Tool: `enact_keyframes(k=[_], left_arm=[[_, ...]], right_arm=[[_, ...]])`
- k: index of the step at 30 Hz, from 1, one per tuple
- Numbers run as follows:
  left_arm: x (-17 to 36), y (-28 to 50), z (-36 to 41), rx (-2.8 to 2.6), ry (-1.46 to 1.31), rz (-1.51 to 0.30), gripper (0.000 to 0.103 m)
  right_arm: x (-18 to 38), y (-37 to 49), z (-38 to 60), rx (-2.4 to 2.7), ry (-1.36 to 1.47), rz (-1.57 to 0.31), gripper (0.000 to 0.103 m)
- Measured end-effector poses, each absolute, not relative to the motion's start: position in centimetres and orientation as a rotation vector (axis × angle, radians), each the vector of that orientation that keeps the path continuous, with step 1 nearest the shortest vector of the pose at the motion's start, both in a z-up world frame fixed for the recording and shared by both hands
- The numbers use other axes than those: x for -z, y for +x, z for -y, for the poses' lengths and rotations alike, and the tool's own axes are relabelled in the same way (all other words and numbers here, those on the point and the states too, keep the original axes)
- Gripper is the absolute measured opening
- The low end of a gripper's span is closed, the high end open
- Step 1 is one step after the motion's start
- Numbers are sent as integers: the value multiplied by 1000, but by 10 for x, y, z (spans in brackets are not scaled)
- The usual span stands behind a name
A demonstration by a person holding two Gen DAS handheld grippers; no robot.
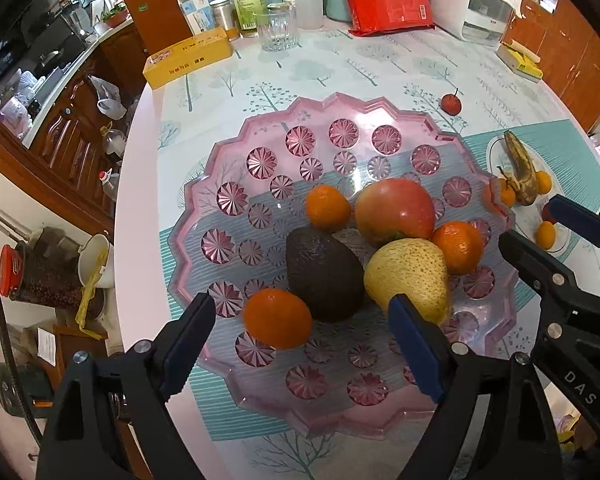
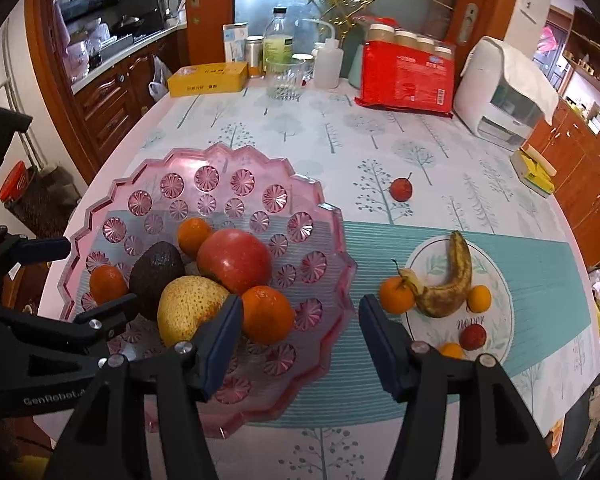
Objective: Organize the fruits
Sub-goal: 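Lower both oranges into the pink bowl and open both grippers, then withdraw both grippers from the bowl toward the white fruit plate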
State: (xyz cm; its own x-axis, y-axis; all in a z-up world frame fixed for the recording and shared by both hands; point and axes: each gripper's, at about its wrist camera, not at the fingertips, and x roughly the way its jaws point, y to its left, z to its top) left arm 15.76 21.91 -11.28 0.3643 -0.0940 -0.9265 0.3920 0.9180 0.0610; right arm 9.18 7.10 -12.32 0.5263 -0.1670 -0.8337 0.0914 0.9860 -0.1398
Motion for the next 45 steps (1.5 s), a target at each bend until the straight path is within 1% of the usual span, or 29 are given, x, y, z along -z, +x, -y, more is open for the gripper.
enact_keyframes(k=[14,23,33,45], left_arm=[[95,139,-216,318,260,-1129,88],[88,129,-194,321,273,-1114,88],[70,121,-140,344,282,-1078,88],[48,132,-61,338,281,-1031,88]], right_arm=[[107,64,-53,195,-27,-951,61],[102,52,-31,206,12,-941,61],[92,40,22,209,48,-918,61],[72,45,123,220,112,-875,60]])
